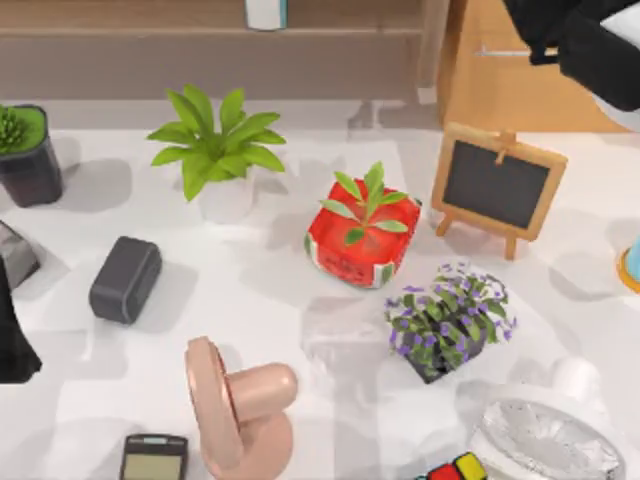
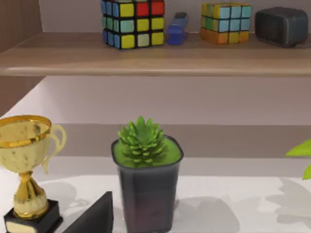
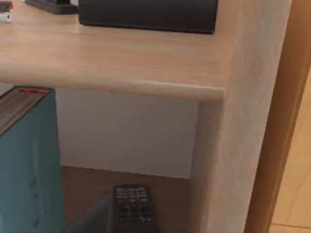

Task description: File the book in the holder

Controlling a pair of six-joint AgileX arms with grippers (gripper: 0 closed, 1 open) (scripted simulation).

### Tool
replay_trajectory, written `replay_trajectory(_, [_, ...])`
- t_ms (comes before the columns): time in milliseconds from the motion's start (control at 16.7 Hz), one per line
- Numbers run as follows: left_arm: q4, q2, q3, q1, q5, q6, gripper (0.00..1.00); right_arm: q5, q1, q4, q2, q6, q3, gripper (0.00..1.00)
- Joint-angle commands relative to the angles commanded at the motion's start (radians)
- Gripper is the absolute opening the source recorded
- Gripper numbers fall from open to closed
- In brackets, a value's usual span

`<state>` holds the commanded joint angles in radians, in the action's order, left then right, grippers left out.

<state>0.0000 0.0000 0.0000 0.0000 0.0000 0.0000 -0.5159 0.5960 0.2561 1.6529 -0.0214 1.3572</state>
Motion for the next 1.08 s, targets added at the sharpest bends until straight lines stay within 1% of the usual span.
replay_trajectory(300, [0.0, 0.0, 0.0, 0.0, 0.0, 0.0, 1.0, -0.165, 0.117, 0.116, 0.476, -0.001, 0.37, 1.0])
replay_trajectory(540, [0.0, 0.0, 0.0, 0.0, 0.0, 0.0, 1.0, -0.259, 0.166, 0.189, 0.735, 0.001, 0.574, 1.0])
replay_trajectory(720, [0.0, 0.0, 0.0, 0.0, 0.0, 0.0, 1.0, -0.293, 0.179, 0.217, 0.82, 0.003, 0.647, 1.0])
replay_trajectory(1080, [0.0, 0.0, 0.0, 0.0, 0.0, 0.0, 1.0, -0.294, 0.175, 0.217, 0.827, 0.003, 0.649, 1.0])
